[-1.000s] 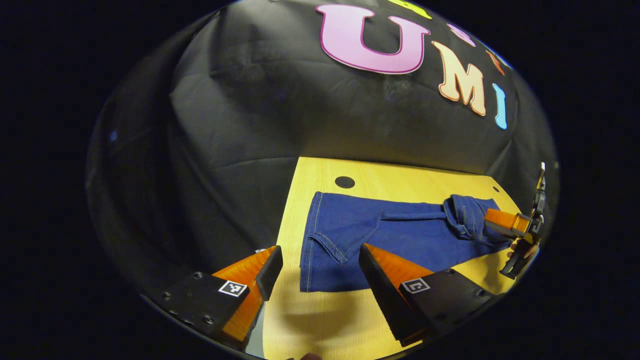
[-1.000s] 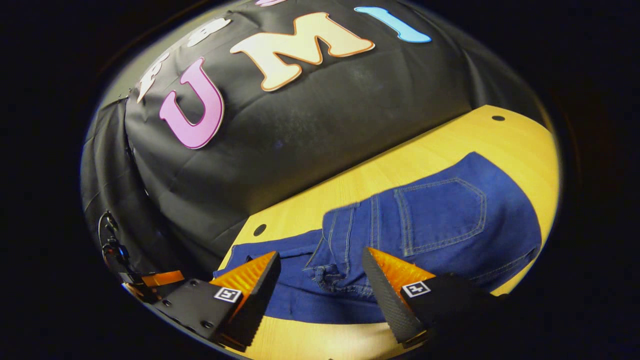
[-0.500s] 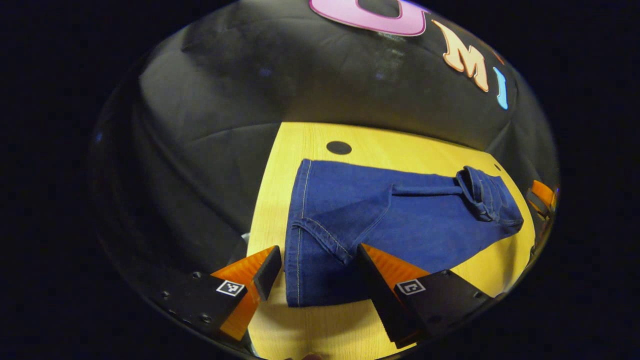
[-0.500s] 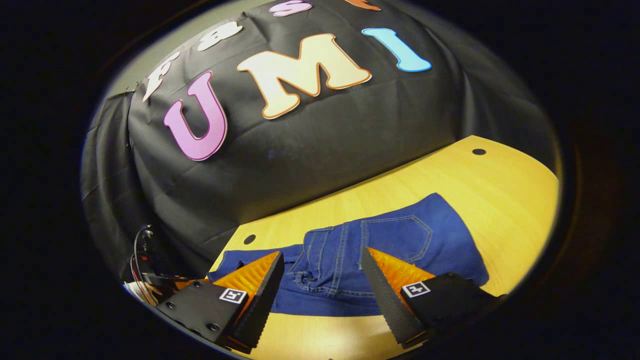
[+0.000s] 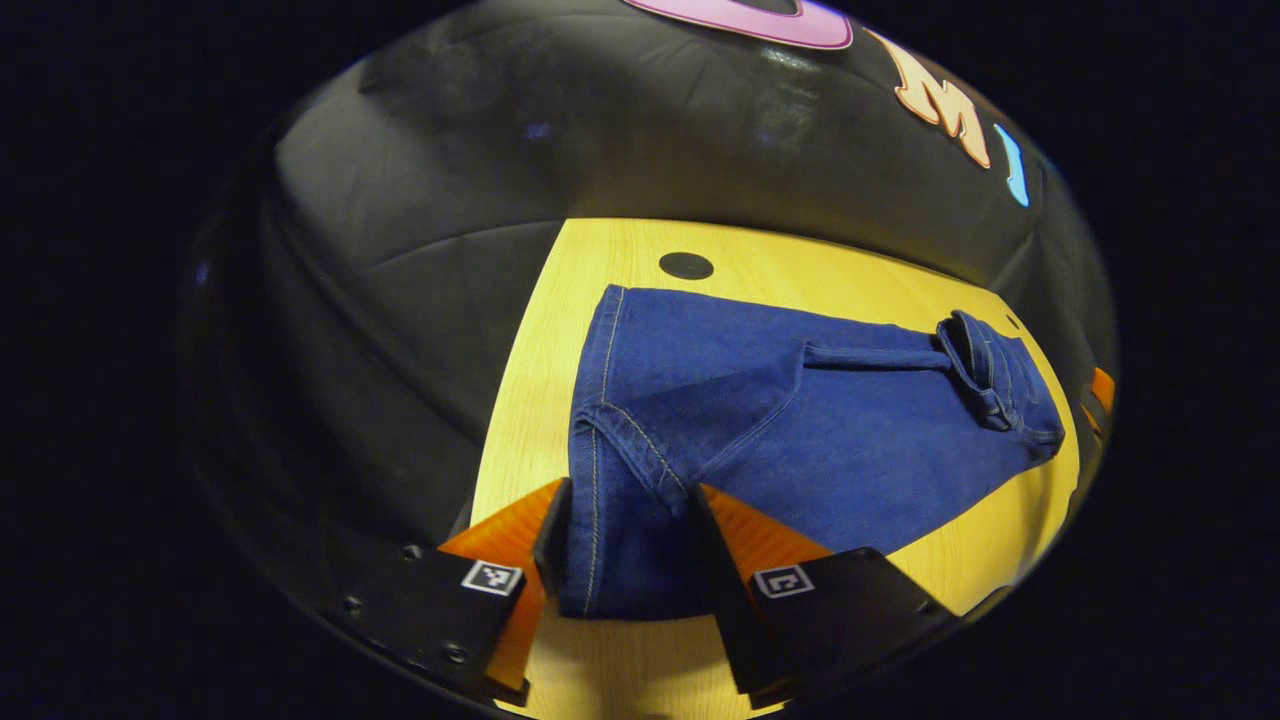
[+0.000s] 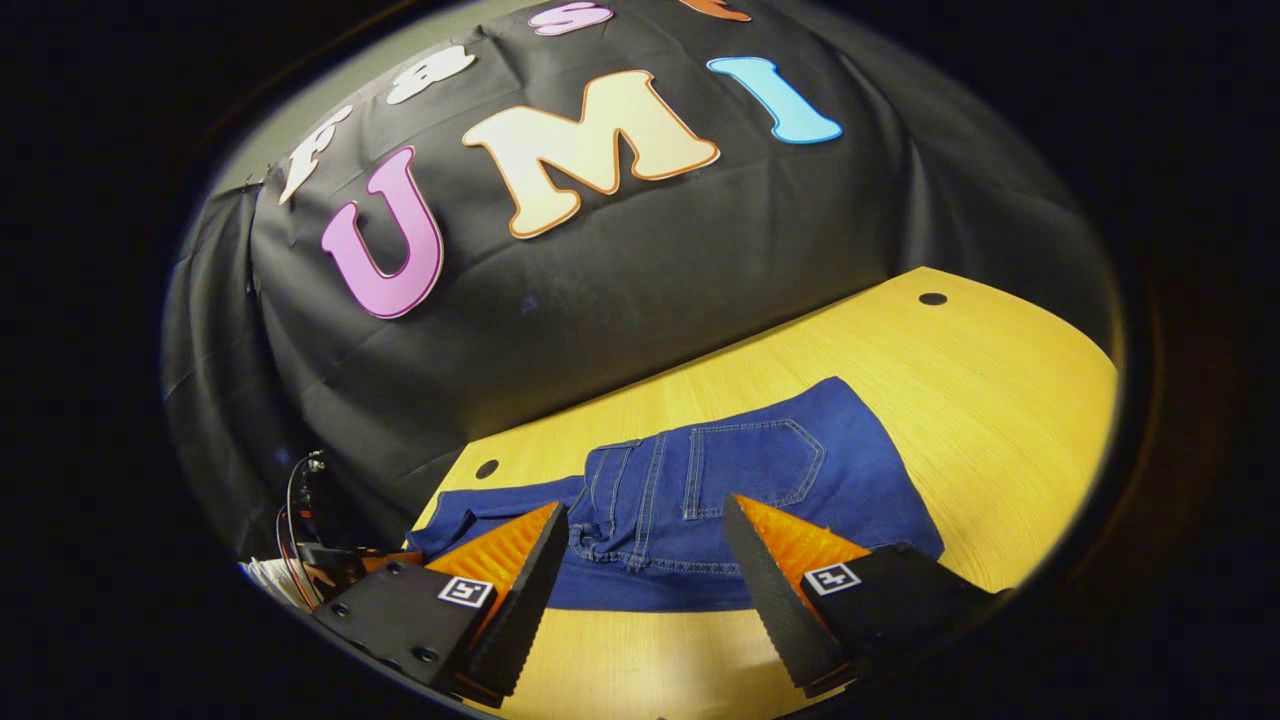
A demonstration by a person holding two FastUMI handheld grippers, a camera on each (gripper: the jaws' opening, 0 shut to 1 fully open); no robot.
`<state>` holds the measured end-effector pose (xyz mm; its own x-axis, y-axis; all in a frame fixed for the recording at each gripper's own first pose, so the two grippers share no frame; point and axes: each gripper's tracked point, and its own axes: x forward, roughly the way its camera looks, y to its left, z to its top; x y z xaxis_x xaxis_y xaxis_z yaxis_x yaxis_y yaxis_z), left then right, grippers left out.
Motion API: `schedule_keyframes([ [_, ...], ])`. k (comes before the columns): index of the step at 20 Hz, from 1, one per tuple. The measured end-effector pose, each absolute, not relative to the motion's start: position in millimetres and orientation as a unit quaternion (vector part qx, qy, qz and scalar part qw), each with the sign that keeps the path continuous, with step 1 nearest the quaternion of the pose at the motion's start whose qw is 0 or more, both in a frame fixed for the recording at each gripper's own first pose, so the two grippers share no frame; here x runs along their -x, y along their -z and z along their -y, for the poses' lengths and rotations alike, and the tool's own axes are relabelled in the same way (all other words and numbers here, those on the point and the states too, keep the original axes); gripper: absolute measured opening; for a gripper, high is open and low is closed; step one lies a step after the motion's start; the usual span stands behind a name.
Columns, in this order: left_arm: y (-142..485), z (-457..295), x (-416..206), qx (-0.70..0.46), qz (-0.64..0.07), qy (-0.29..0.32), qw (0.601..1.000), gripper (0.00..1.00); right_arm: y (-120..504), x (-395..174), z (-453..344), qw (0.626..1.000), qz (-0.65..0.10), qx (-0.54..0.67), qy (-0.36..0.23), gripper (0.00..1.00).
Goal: Grasp the waist and the cuffs of the jeans and fold them to make the two legs overlap; first hold the waist and fold one-third of the jeans toward the cuffs, then hold the cuffs and fold the remaining one-third in the same direction to finish folding.
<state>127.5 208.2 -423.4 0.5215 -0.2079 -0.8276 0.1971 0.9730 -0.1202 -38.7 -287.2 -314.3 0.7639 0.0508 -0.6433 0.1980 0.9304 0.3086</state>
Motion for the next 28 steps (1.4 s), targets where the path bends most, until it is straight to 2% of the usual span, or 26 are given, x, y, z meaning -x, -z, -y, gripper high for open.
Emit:
schedule_keyframes([
  [4,424,-195,-131,0.028,-0.470,0.100,0.876,0.12,304,34,294,0.924,-0.332,-0.188,0.034,0.97],
  [6,421,-196,-129,0.020,-0.475,0.078,0.876,0.00,298,33,302,0.923,-0.333,-0.192,0.033,0.97],
  [11,373,-170,-135,0.061,-0.446,0.075,0.890,0.00,270,30,334,0.930,-0.316,-0.183,0.036,0.97],
  [20,273,-54,-147,0.053,-0.376,0.157,0.912,0.00,250,47,370,0.932,-0.319,-0.171,0.011,0.97],
  [28,238,53,-142,0.042,-0.347,0.210,0.913,0.00,221,70,425,0.939,-0.305,-0.159,0.009,0.97],
])
